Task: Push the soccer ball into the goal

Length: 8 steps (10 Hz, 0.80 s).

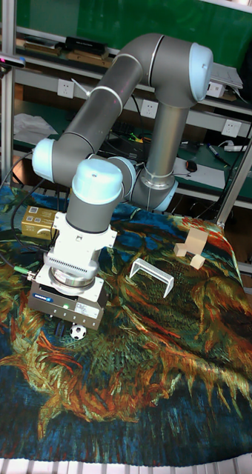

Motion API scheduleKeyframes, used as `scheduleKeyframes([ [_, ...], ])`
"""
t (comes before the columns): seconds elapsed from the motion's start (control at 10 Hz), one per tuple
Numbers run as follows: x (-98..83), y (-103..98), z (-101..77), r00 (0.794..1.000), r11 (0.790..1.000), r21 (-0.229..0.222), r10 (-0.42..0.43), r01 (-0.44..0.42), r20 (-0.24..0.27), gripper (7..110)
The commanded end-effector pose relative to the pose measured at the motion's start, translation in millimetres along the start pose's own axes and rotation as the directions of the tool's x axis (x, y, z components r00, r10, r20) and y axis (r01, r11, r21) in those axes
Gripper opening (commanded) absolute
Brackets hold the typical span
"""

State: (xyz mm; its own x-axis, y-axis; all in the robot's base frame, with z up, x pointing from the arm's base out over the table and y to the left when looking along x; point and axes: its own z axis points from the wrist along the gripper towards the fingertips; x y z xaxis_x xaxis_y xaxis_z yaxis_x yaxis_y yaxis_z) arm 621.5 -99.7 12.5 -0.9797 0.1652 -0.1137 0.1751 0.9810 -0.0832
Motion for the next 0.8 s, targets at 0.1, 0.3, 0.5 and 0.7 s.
scheduleKeyframes([
  [0.1,-2.7,7,-1.0,1.000,0.999,-0.036,0.017,-0.017,0.009,7],
  [0.3,-1.0,7,1.0,1.000,0.999,-0.034,0.000,0.000,0.008,7],
  [0.5,-2.4,12,9.2,1.000,1.000,-0.031,0.001,-0.001,0.018,7],
  [0.7,1.0,23,12.6,1.000,0.999,-0.050,0.017,-0.016,0.010,7],
])
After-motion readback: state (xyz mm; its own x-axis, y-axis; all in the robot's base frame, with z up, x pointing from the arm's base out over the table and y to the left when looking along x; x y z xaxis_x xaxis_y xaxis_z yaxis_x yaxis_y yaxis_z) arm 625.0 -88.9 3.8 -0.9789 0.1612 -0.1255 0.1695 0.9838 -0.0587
